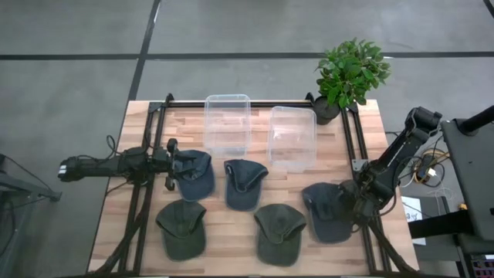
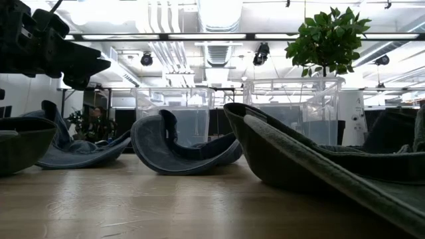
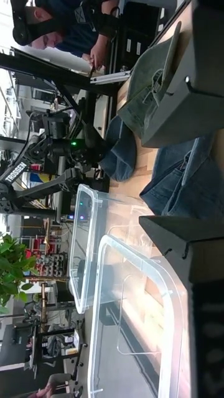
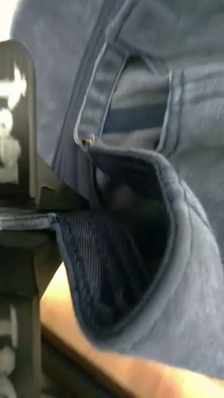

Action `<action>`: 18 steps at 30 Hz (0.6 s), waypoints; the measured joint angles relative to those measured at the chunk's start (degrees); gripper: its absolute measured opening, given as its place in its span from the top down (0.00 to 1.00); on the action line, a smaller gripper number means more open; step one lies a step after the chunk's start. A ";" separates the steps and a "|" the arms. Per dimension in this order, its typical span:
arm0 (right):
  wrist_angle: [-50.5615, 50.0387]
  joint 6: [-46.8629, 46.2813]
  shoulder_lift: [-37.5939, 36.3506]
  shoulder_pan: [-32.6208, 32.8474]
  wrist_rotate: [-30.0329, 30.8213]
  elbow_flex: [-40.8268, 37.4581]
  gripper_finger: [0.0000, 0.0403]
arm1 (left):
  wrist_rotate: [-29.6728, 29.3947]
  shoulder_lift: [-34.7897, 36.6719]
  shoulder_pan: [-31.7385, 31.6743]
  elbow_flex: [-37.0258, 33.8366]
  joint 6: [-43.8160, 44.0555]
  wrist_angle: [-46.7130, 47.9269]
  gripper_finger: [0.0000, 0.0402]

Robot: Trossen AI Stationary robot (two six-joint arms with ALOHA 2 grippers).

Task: Pick & Place hat
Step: Put the right blue cap into the right transparent bin

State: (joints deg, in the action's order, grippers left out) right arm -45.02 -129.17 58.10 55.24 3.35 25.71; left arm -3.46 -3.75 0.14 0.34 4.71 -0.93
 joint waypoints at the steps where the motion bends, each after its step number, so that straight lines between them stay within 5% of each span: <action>1: -1.33 -0.04 -0.34 0.00 -0.10 0.80 0.96 | 0.00 0.00 -0.01 0.00 0.00 -0.08 0.55; 10: -22.94 0.45 -2.62 0.02 1.94 16.52 0.97 | -0.02 0.00 -0.02 0.00 0.00 -0.55 0.55; 18: -32.76 12.16 -2.40 0.00 22.62 32.67 0.97 | -0.02 0.00 -0.02 0.00 0.00 -0.57 0.55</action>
State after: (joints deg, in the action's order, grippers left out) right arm -77.78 -117.01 55.70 55.24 25.96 58.37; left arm -3.49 -3.75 0.12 0.34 4.71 -1.50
